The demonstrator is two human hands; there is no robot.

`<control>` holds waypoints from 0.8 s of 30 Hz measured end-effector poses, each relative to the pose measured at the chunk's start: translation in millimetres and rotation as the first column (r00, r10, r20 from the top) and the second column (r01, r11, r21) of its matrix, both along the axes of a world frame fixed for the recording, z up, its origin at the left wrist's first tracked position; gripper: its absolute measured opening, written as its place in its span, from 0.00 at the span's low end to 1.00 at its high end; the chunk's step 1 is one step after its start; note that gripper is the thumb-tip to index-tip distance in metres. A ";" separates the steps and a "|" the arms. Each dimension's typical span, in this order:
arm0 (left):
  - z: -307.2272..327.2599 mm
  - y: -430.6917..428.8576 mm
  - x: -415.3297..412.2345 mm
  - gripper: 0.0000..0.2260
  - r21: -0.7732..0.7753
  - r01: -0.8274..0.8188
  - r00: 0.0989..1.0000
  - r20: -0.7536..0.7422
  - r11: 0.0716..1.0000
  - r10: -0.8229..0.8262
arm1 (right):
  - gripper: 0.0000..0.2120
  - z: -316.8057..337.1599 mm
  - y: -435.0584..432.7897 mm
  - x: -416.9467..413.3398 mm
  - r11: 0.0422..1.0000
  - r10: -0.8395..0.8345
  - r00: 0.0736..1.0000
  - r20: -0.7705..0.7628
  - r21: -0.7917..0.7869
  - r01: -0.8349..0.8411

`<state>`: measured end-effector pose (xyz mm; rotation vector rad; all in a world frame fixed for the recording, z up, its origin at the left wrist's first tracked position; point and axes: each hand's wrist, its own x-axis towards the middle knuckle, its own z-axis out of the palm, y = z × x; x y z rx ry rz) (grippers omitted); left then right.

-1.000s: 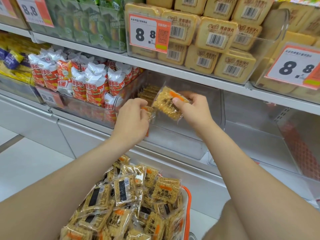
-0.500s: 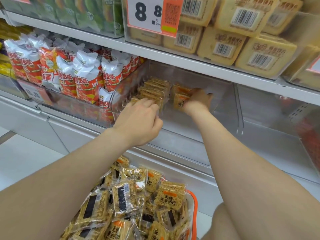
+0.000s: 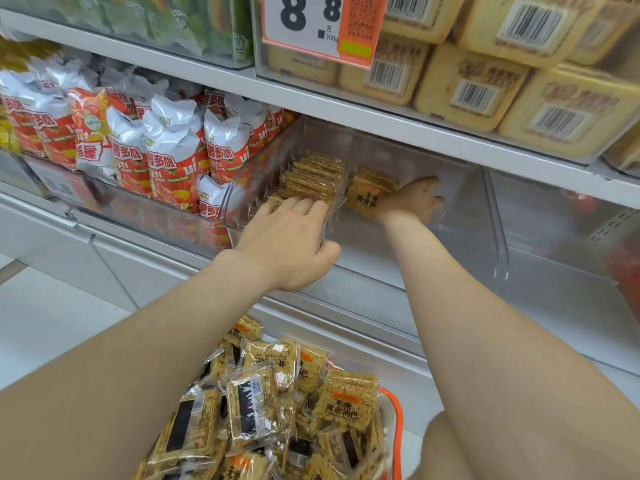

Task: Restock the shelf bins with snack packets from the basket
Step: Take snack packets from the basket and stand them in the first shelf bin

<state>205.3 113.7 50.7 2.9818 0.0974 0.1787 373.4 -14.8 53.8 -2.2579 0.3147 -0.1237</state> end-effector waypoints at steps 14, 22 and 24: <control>3.9 -9.4 -11.7 0.26 0.058 -0.028 0.996 0.089 0.998 0.023 | 0.03 6.1 -21.3 -18.6 0.848 0.117 0.990 -0.082 0.526 -0.057; 13.5 -19.1 -25.1 0.21 0.056 -0.004 0.986 0.168 0.998 -0.006 | 0.18 11.5 -36.7 -29.2 0.924 0.256 0.957 -0.136 0.325 -0.202; 16.3 -23.2 -29.2 0.17 0.035 0.029 0.974 0.223 0.999 -0.037 | 0.19 8.3 -38.3 -29.9 0.936 0.314 0.944 -0.102 0.200 -0.290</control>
